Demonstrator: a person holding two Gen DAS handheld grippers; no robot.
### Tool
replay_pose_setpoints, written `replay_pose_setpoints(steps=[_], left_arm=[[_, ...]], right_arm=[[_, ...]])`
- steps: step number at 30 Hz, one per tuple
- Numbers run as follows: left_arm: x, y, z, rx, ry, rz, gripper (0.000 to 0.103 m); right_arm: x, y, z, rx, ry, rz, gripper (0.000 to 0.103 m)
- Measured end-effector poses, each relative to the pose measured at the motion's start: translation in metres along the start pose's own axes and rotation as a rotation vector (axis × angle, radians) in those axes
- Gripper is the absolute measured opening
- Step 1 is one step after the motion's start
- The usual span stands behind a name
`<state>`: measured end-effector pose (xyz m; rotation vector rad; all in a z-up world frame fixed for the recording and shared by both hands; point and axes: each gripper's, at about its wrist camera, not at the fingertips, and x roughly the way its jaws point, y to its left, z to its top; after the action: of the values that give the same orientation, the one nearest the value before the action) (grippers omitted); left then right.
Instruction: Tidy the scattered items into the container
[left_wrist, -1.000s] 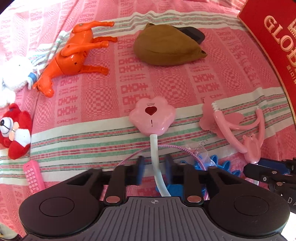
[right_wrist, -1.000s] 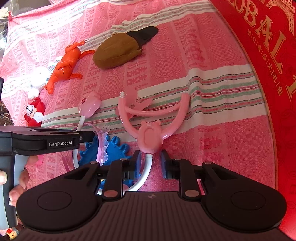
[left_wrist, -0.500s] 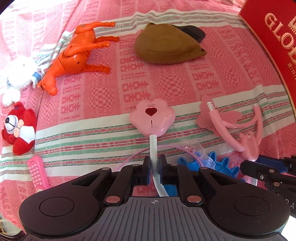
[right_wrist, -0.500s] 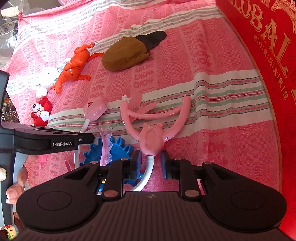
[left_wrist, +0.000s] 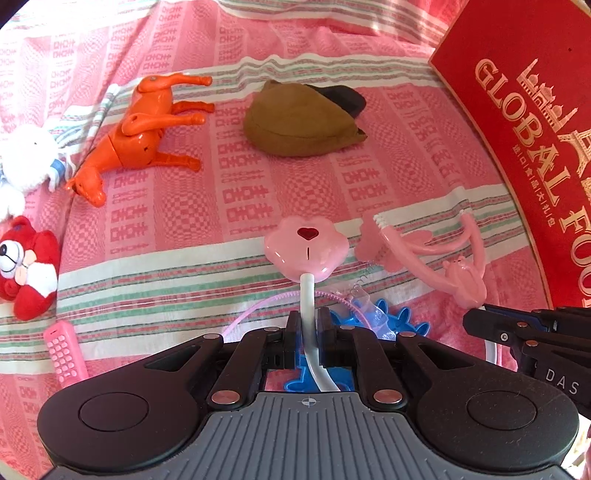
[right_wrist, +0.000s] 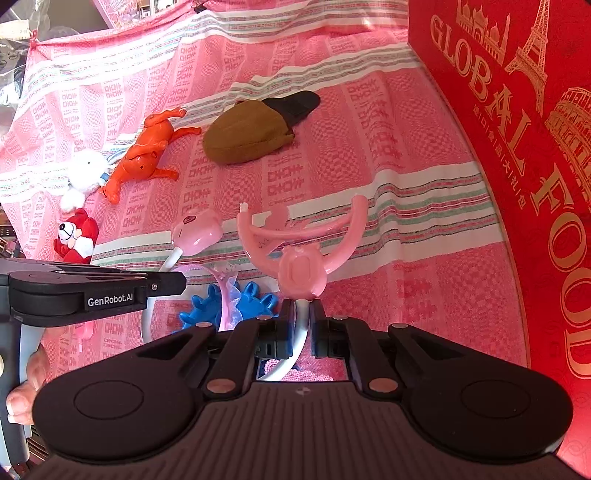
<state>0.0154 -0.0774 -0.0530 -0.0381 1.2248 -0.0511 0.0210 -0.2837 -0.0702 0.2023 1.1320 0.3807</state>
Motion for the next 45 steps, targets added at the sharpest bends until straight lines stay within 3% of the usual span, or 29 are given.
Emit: replay_pose_setpoints(steps=[15,24,28,39,43,45], left_arm=[[-0.032,0.006,-0.013,0.025,-0.110,-0.150,0.003],[-0.063,0.014,-0.010,0.013,-0.189,-0.144,0.003],[-0.061,0.011,-0.009,-0.004,-0.185,-0.136,0.003],[-0.012,0.001,-0.029,0.015,-0.037,-0.064,0.003],[-0.004,0.005,-0.029,0.005,-0.012,-0.062,0.003],[-0.001,0.003,-0.028,0.007,-0.004,-0.065,0.003]], right_arm=[[-0.036,0.018,-0.005,-0.014,-0.092,-0.096,0.009],[-0.058,0.037,0.012,-0.069,-0.165,-0.063,0.009],[-0.050,0.031,0.013,-0.073,-0.129,-0.063,0.009],[0.024,0.000,-0.012,-0.013,0.084,-0.042,0.010],[0.022,-0.006,-0.018,0.020,0.115,-0.037,0.024],[0.020,-0.006,-0.020,0.022,0.127,-0.032,0.024]])
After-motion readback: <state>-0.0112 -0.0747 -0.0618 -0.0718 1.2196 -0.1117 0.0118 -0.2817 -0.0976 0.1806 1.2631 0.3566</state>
